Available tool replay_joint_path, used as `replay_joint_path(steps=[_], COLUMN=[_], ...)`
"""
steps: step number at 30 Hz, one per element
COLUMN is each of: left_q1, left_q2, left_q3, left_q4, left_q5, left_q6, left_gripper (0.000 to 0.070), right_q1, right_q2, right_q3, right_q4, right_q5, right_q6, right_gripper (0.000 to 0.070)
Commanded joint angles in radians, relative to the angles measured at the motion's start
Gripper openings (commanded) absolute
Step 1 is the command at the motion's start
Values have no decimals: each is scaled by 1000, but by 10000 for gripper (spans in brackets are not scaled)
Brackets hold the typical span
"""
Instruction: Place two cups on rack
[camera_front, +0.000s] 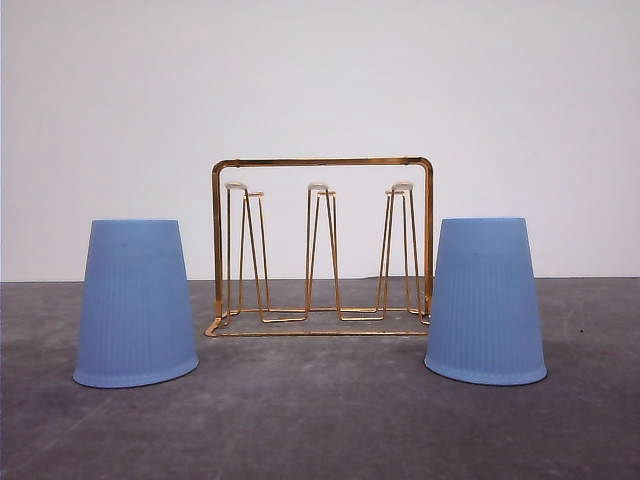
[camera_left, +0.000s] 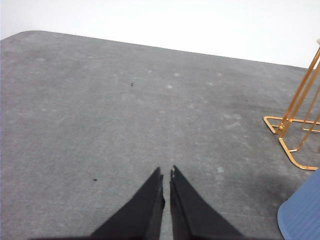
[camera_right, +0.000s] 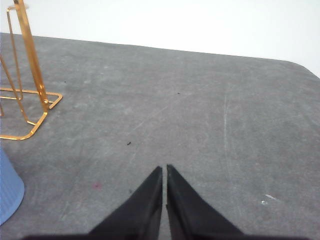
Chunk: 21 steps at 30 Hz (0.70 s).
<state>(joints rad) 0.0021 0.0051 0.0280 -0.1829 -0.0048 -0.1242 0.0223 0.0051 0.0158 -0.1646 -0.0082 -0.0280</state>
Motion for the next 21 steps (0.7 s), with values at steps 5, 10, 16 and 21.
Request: replay_joint_path(steps=[5,10,16,21], left_q1=[0,0,0,-1], left_q2=[-2,-2,75,291], left_q3=[-15,11,190,445], left_q4=[-2,23,-57,-171], left_q5=[4,5,5,46], left_q6=[-1,-100,-215,-190], left_gripper=[3,3,4,4], right_q1=[2,2,2,2], right_q2=[-2,-2,93,325], right_q3=[-4,9,181,421], right_q4=[61,135,89,0], right_q5=[-35,-40,-39,-103], right_q6=[48,141,294,279], right_gripper=[12,6,5,5])
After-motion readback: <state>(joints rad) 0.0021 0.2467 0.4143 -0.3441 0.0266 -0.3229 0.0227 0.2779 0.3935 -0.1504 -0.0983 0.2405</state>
